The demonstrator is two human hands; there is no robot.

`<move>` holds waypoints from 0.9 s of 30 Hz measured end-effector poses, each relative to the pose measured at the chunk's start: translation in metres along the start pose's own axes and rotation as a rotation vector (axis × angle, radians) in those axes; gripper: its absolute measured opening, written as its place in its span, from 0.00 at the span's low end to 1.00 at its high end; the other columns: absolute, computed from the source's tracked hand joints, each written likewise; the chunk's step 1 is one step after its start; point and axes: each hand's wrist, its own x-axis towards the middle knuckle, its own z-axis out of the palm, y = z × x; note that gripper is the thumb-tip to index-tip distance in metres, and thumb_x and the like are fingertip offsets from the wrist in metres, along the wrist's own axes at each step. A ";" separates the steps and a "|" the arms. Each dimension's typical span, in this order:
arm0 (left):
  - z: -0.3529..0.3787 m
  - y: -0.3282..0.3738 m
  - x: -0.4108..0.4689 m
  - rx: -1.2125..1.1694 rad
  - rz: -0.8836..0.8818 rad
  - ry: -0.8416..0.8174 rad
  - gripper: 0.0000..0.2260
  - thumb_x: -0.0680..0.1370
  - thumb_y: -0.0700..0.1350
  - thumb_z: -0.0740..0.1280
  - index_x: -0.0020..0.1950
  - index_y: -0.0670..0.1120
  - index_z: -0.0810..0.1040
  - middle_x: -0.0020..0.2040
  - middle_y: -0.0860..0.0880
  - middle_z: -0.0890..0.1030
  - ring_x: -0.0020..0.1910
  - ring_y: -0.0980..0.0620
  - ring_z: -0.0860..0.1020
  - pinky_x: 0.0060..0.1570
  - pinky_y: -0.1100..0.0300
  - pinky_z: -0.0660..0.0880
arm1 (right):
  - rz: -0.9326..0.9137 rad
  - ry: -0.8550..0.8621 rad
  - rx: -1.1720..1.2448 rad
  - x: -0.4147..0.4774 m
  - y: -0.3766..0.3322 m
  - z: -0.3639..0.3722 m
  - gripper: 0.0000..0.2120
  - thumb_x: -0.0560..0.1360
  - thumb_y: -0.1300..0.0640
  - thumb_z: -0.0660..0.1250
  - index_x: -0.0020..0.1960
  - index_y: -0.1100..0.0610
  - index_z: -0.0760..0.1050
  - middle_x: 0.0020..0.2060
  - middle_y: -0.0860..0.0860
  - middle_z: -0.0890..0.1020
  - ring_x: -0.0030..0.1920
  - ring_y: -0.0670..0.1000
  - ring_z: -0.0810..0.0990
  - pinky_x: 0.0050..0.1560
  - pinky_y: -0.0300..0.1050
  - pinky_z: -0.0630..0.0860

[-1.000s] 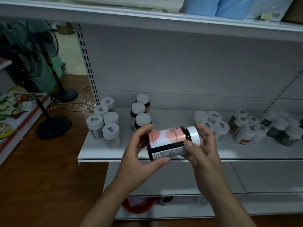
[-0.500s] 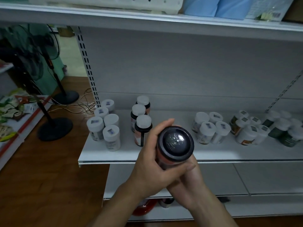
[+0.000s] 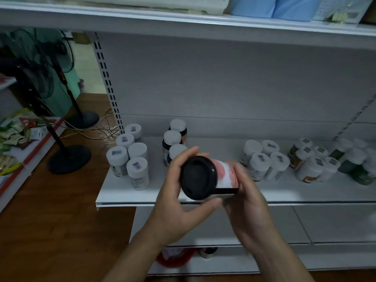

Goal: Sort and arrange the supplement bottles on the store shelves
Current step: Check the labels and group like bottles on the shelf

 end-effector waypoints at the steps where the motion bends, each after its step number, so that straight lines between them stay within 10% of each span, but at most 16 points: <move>1: -0.004 -0.003 -0.001 -0.018 -0.010 0.004 0.35 0.71 0.42 0.74 0.74 0.55 0.62 0.70 0.53 0.72 0.71 0.47 0.70 0.65 0.51 0.73 | -0.078 0.029 -0.055 0.002 -0.003 -0.004 0.16 0.73 0.47 0.68 0.56 0.55 0.78 0.50 0.52 0.82 0.50 0.52 0.80 0.48 0.48 0.76; 15: -0.013 -0.006 -0.004 -0.311 -0.306 -0.005 0.26 0.68 0.51 0.72 0.65 0.53 0.73 0.56 0.53 0.82 0.58 0.51 0.80 0.51 0.60 0.78 | -0.415 -0.248 -0.533 -0.008 -0.013 -0.023 0.29 0.69 0.52 0.71 0.69 0.51 0.69 0.65 0.42 0.76 0.66 0.43 0.74 0.59 0.35 0.74; 22: -0.009 -0.002 -0.009 -0.213 -0.213 -0.058 0.28 0.71 0.46 0.72 0.69 0.53 0.69 0.65 0.51 0.75 0.65 0.49 0.75 0.58 0.51 0.78 | -0.110 -0.098 -0.430 -0.007 -0.009 -0.026 0.22 0.65 0.36 0.68 0.57 0.40 0.78 0.55 0.47 0.83 0.53 0.51 0.83 0.51 0.51 0.79; 27: -0.001 -0.005 -0.005 -0.316 -0.372 0.092 0.20 0.70 0.55 0.72 0.61 0.56 0.78 0.58 0.42 0.80 0.52 0.43 0.81 0.48 0.54 0.80 | -0.212 -0.169 -0.378 -0.016 -0.013 -0.028 0.27 0.69 0.53 0.73 0.67 0.46 0.71 0.64 0.44 0.77 0.62 0.47 0.78 0.49 0.41 0.79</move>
